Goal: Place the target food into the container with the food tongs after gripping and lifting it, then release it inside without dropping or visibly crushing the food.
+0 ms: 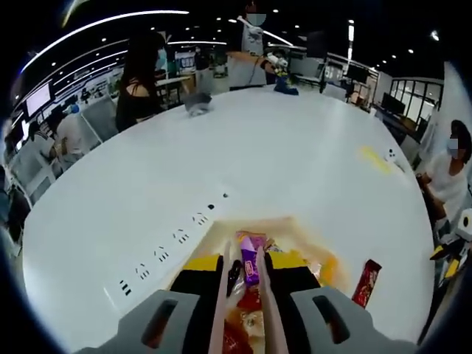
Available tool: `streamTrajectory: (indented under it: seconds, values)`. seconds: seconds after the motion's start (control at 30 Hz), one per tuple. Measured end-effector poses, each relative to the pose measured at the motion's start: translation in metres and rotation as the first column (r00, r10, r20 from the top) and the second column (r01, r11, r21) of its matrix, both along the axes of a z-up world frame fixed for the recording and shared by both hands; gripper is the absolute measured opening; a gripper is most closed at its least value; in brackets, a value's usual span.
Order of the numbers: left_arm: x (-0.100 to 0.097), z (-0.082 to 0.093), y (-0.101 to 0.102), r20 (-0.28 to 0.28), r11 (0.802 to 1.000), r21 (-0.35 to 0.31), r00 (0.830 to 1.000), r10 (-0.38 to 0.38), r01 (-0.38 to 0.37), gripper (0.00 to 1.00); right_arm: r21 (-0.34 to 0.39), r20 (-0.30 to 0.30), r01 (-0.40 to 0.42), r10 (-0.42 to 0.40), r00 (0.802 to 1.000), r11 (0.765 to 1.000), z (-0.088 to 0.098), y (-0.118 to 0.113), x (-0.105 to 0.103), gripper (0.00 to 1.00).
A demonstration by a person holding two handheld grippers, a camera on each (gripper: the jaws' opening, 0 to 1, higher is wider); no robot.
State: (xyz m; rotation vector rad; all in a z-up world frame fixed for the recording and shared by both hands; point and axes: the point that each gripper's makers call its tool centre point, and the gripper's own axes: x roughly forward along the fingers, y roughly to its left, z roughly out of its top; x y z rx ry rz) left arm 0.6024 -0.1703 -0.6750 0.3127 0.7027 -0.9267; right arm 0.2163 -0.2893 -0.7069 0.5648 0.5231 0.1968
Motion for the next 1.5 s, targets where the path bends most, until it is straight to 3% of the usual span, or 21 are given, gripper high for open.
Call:
streamTrajectory:
  seconds: [0.23,0.4,0.8,0.9,1.03,1.17,1.37,1.5]
  values:
    - [-0.023,0.019,0.004,0.005,0.998,-0.061,1.0,-0.007,0.007,0.22,-0.017,0.026,-0.026,0.027,0.999,1.0,0.01,0.003,0.003,0.48]
    - [-0.052,0.04,0.007,0.007,0.989,-0.147,1.0,-0.012,0.013,0.23,-0.027,0.042,-0.053,0.054,0.998,0.998,0.017,0.009,0.001,0.48]
    - [-0.11,0.073,0.018,0.03,0.973,-0.232,1.0,-0.007,0.014,0.24,-0.028,0.096,-0.088,0.09,0.991,0.996,0.034,0.026,-0.003,0.48]
    - [-0.114,0.083,0.023,0.027,0.963,-0.27,0.999,0.025,-0.017,0.24,-0.023,0.098,-0.1,0.102,0.99,0.995,0.038,0.031,-0.002,0.48]
    - [-0.121,0.095,0.03,-0.003,0.937,-0.343,0.998,0.062,-0.059,0.24,-0.109,0.099,-0.227,0.238,0.966,0.968,0.045,0.05,0.001,0.48]
    - [-0.132,0.099,0.039,0.01,0.935,-0.351,0.998,0.057,-0.05,0.24,-0.095,0.122,-0.21,0.221,0.968,0.973,0.057,0.052,0.005,0.48]
    - [-0.146,0.11,0.054,0.012,0.916,-0.398,0.998,0.064,-0.054,0.24,-0.08,0.11,-0.192,0.2,0.973,0.978,0.055,0.057,0.003,0.48]
    - [-0.155,0.114,0.06,0.025,0.915,-0.402,0.999,0.032,-0.02,0.24,-0.111,0.077,-0.259,0.269,0.96,0.959,0.049,0.08,-0.005,0.48]
